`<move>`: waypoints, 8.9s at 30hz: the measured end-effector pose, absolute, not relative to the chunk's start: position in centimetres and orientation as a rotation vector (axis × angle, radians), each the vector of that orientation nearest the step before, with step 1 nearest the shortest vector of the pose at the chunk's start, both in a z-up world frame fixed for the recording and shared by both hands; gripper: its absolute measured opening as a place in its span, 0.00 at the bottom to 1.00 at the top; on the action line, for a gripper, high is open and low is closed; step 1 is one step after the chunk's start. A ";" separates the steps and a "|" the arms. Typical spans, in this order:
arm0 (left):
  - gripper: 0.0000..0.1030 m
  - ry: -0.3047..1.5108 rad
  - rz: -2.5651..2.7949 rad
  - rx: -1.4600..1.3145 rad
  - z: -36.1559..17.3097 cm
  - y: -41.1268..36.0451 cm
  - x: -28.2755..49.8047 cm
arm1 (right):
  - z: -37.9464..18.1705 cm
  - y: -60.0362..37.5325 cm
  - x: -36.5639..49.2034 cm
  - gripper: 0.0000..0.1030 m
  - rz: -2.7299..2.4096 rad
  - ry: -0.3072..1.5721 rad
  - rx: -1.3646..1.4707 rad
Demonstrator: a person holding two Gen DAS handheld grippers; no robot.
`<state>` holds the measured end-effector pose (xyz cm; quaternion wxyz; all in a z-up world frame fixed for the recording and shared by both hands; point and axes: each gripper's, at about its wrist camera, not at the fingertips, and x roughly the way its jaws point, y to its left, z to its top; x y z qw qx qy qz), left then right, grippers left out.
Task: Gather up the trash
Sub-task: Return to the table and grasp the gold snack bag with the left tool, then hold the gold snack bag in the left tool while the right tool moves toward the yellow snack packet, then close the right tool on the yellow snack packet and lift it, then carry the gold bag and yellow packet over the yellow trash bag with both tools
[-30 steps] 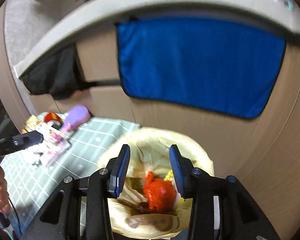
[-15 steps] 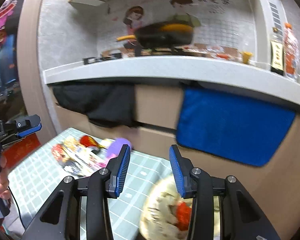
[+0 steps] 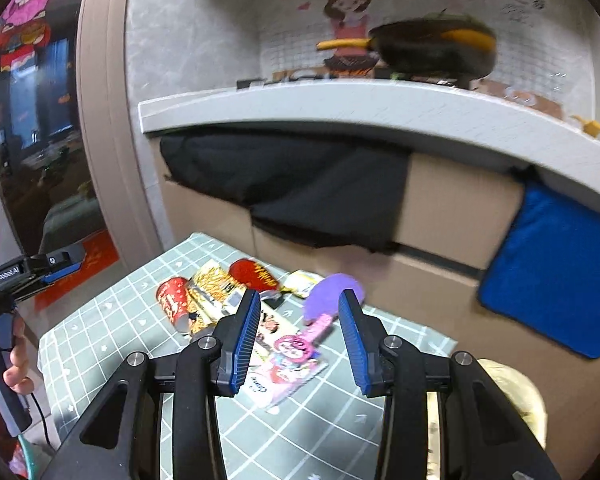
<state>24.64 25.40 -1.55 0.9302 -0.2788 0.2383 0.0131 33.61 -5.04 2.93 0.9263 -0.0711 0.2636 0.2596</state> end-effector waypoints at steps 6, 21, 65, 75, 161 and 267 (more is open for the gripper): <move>0.48 0.590 -0.004 -0.585 -5.3 25.6 27.5 | 0.1 -3.6 36.1 0.38 0.552 0.606 -0.138; 0.43 0.762 0.016 -0.740 -12.0 23.0 39.3 | -4.5 -5.9 40.0 0.38 0.530 0.711 -0.095; 0.15 0.769 -0.037 -0.535 -9.5 25.8 29.7 | -15.2 6.4 48.9 0.33 0.654 0.912 -0.275; 0.15 0.725 -0.014 -0.526 -7.7 25.6 27.1 | -10.7 1.4 43.6 0.29 0.668 0.803 -0.200; 0.14 0.669 -0.035 -0.497 -7.3 23.5 25.4 | -10.0 3.7 45.7 0.29 0.859 0.793 -0.325; 0.14 0.538 -0.114 -0.381 -0.2 16.0 24.7 | 0.3 -6.4 36.3 0.06 0.648 0.488 -0.337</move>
